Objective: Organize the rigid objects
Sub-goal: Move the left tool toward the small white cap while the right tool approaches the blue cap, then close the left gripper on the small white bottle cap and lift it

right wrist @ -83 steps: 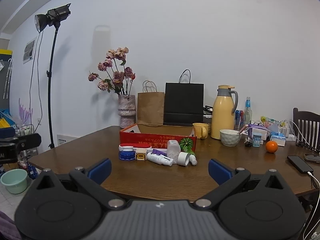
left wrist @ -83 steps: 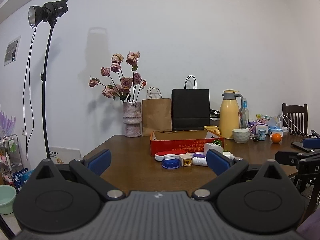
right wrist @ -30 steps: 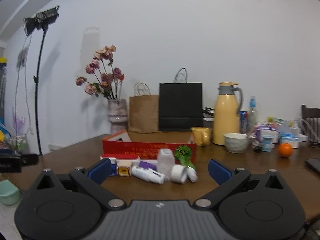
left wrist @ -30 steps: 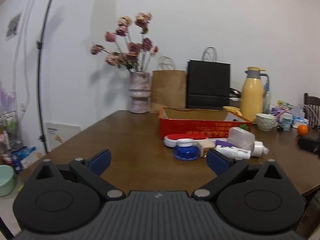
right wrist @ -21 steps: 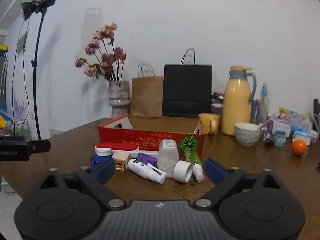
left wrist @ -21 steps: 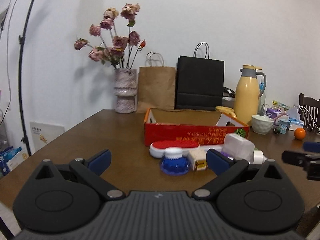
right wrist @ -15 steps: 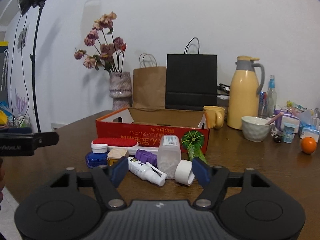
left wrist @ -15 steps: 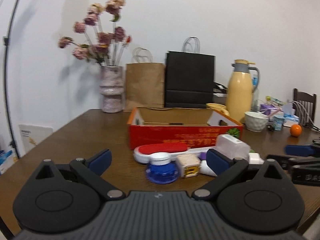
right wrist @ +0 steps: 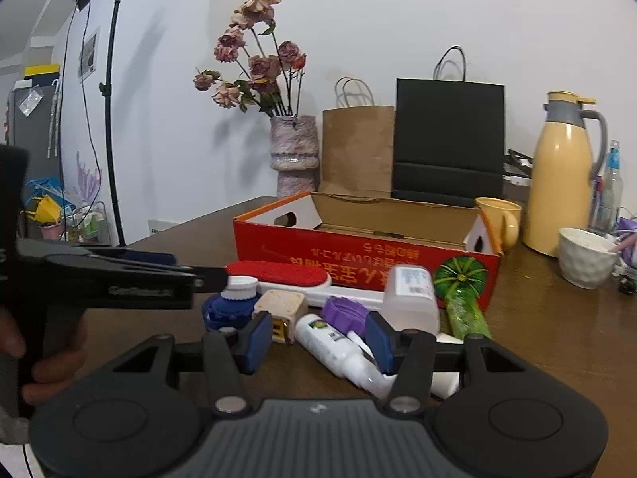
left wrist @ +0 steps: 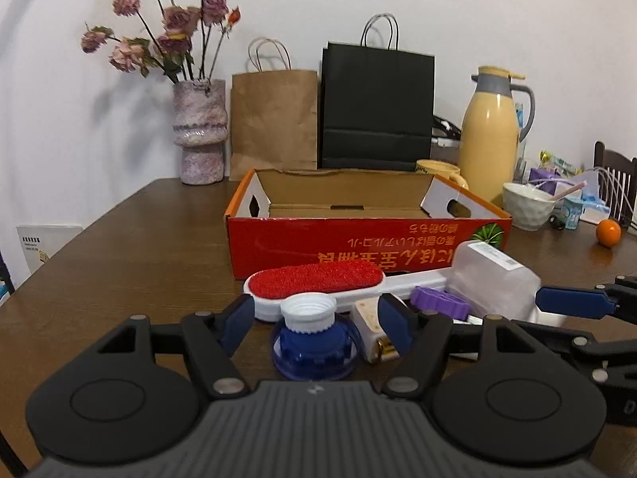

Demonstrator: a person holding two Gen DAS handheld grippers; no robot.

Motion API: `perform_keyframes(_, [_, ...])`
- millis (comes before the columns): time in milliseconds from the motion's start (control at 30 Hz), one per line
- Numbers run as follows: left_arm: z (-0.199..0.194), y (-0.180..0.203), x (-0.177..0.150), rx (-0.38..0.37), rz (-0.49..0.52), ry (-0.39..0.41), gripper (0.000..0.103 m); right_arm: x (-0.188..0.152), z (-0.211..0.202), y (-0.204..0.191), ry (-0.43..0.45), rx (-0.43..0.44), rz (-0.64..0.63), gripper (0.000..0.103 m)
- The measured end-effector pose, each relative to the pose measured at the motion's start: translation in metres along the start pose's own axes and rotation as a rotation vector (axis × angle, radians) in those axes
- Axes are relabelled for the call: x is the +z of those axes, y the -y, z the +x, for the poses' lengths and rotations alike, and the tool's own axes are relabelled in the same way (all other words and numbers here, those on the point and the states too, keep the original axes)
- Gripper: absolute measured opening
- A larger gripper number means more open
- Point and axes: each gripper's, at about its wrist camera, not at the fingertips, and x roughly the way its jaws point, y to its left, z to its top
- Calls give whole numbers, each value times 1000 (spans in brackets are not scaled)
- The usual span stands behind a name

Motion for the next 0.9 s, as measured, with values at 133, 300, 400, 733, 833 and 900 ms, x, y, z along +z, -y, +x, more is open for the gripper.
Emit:
perform_keyframes(133, [22, -5, 6, -28, -33, -37, 71, 6, 11, -4, 3, 16, -7, 51])
perform_keyframes(300, [47, -11, 4, -48, -63, -108, 52, 9, 24, -8, -16, 32, -25, 51])
perform_keyframes(400, [53, -15, 0, -41, -70, -120, 42, 11, 32, -10, -28, 37, -27, 51])
perform_keyframes(733, [2, -56, 8, -6, -116, 13, 41, 19, 55, -43, -41, 121, -59, 51])
perform_keyframes(833, [-3, -76, 4, 17, -145, -11, 41, 20, 68, -60, -45, 155, -85, 51])
perform_keyframes(900, [-7, -84, 0, 39, -141, -13, 41, 21, 77, -69, -50, 160, -92, 51])
